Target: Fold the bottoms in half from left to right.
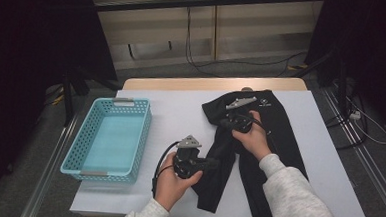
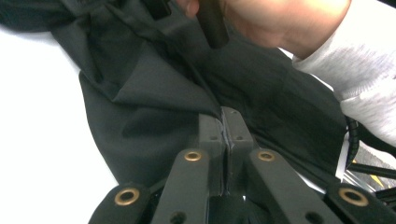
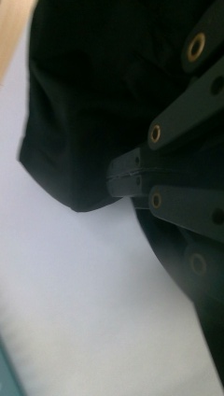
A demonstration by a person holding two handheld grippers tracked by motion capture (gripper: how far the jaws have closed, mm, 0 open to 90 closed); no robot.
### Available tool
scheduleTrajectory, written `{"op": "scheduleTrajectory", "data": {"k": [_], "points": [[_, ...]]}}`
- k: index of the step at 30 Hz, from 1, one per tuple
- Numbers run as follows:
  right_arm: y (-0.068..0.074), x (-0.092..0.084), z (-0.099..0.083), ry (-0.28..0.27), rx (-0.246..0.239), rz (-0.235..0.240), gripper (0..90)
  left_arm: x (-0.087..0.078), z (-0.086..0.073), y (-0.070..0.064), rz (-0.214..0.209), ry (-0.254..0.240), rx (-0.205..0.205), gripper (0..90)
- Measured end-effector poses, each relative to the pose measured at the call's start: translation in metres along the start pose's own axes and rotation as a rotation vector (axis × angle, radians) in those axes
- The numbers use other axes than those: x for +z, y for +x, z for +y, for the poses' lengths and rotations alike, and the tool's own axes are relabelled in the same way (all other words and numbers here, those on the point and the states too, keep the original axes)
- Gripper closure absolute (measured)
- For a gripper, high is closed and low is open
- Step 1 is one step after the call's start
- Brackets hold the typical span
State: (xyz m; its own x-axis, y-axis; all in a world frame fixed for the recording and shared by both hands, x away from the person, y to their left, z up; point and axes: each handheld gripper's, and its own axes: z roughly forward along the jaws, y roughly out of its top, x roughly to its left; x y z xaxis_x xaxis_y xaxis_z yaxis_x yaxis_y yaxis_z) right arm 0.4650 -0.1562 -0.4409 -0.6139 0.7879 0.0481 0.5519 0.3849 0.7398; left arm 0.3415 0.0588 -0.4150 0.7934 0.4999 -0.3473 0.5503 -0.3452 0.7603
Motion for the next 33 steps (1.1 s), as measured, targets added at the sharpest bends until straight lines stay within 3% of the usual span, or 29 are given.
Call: {"op": "scheduleTrajectory", "data": {"k": [3,7,13,16,19,20,28,33], "points": [[0.003,0.005,-0.001,-0.014,-0.01,-0.005,88.0,0.0,-0.001,0.001,0.003,0.0,-0.005,88.6],[0.009,0.012,0.003,-0.053,-0.021,-0.027,73.8,-0.001,-0.002,0.002,0.006,-0.001,-0.008,88.6],[0.018,0.027,0.004,-0.04,-0.046,-0.037,59.8,-0.002,-0.004,0.004,0.007,0.006,-0.015,88.6],[0.018,0.035,0.0,0.0,-0.062,-0.072,60.9,-0.002,-0.004,0.004,0.007,0.01,-0.015,88.6],[0.012,0.033,0.0,-0.017,0.0,-0.069,85.7,-0.002,-0.004,0.004,0.007,0.01,-0.013,88.6],[0.008,0.031,-0.001,-0.026,0.031,-0.05,87.4,-0.002,-0.004,0.004,0.002,0.008,-0.012,88.6],[-0.015,0.001,0.006,-0.11,0.132,-0.025,88.6,0.0,0.008,0.0,-0.039,-0.018,-0.013,88.7],[-0.033,-0.029,0.012,-0.154,0.15,-0.071,88.7,0.007,0.025,-0.013,-0.125,-0.049,-0.001,88.7]]}}
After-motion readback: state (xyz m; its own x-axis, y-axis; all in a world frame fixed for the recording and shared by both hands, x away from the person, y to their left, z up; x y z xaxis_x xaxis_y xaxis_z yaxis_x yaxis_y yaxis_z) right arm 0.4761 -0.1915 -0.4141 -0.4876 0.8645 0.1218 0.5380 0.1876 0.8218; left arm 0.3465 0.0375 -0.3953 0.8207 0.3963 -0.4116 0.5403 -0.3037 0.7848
